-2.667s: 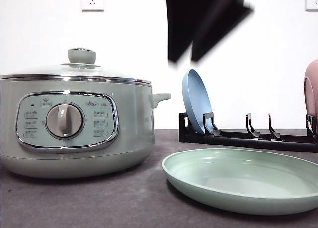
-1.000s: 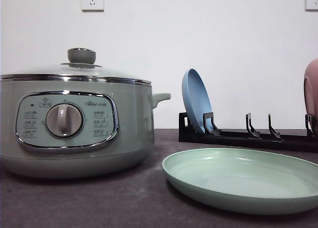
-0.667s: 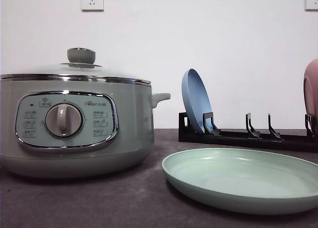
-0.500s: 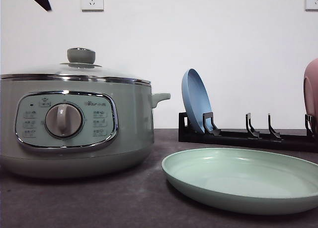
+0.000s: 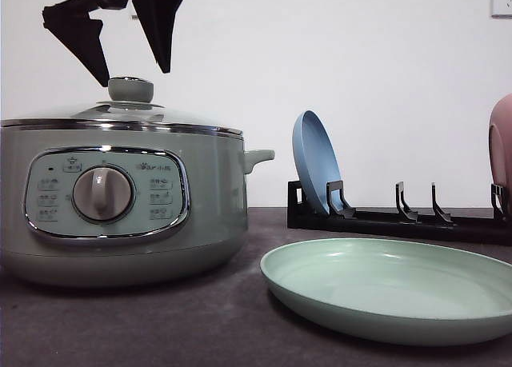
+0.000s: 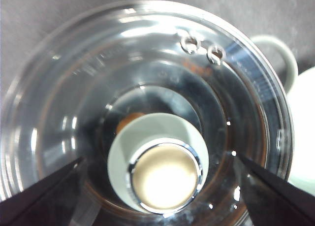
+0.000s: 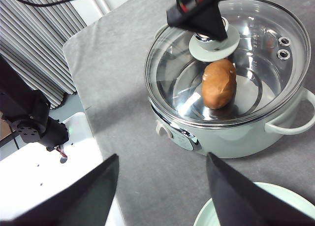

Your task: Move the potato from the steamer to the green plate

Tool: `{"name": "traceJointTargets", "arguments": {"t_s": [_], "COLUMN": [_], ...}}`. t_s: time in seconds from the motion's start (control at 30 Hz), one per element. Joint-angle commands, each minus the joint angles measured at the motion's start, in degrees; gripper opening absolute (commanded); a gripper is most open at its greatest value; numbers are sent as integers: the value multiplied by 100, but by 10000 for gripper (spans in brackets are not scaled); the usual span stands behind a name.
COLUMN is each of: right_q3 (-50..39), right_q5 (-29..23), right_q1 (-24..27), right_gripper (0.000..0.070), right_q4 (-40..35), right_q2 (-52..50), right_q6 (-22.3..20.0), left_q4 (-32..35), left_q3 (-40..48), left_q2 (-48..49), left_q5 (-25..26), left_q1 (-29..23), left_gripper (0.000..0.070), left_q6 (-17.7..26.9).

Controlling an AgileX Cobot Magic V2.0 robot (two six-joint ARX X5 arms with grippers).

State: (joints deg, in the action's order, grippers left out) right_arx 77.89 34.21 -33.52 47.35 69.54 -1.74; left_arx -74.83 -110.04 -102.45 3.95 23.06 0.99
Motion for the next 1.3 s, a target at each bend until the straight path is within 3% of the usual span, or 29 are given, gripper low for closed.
{"name": "traceJointTargets", "arguments": {"t_s": [0.0, 0.37, 0.67, 0.97, 1.27], "right_q3": [87, 87, 87, 87, 87], "right_q5": [-17, -62, -277, -279, -277], "right_q1": [-35, -35, -31, -28, -28], "right_gripper": [351, 351, 351, 351, 351], "right_q4": [-15, -13, -15, -17, -17], "right_q2": [81, 81, 81, 81, 81], "right_q6": [-92, -162, -175, -175, -173], "left_q4": [-12, -67, -116, -291, -360], "left_q3": [-192, -192, -192, -192, -192], "left_q2": [-195, -413, -441, -441, -441], "left_q5": [-40, -151, -151, -151, -151], "left_q1": [51, 106, 139, 139, 139], "left_gripper": [586, 579, 376, 328, 51], "left_q6": [97, 96, 90, 46, 22]}}
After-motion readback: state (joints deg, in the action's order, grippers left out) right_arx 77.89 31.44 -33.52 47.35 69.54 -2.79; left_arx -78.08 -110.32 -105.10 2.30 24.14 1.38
